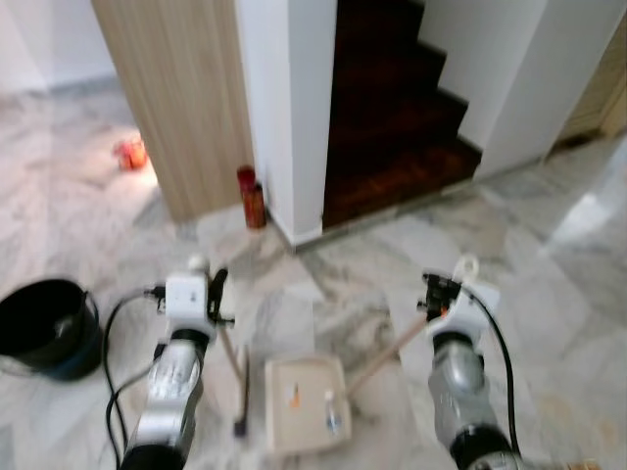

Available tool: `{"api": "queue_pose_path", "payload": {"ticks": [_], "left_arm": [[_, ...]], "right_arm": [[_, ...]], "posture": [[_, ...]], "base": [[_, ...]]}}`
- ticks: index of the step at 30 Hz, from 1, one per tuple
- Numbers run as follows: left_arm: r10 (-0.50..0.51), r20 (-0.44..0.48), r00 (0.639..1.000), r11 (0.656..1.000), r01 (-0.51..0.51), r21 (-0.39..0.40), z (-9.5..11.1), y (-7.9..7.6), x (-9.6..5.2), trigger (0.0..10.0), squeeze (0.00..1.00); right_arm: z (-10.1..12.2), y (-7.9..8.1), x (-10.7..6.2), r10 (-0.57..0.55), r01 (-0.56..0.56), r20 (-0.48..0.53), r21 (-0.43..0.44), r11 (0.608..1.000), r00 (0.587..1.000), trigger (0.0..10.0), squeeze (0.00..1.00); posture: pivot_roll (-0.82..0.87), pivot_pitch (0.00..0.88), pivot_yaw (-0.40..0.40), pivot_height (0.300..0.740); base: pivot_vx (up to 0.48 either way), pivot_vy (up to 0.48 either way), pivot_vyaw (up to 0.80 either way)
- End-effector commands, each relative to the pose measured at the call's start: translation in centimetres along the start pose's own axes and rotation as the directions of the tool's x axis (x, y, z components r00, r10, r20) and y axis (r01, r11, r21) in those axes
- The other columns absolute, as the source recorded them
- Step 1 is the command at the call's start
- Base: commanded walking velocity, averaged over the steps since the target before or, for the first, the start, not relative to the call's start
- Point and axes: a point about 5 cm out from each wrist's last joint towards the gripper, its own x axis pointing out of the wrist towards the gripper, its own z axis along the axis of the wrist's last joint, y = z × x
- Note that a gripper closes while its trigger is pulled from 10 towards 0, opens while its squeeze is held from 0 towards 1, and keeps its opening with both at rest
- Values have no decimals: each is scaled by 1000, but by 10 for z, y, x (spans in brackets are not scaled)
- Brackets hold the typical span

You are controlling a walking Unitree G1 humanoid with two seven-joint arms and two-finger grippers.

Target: Sweep floor

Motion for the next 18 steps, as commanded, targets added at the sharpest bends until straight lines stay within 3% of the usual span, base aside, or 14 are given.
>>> {"api": "queue_pose_path", "payload": {"ticks": [1,8,18], "left_arm": [[17,23,1000,1000,-17,18,6,8,2,10000,0],[15,23,1000,1000,-15,19,6,8,1,10000,0],[10,23,1000,1000,-11,20,6,8,2,10000,0]], "right_arm": [[12,14,6,35,-36,53,18,999,998,10000,0],[12,14,5,38,-39,54,19,999,998,10000,0],[11,16,5,43,-44,53,21,999,998,10000,0]], "posture": [[126,0,-9,740],[126,0,-7,740],[126,0,-4,740]], "base": [[0,345,0],[0,345,65],[0,343,733]]}}
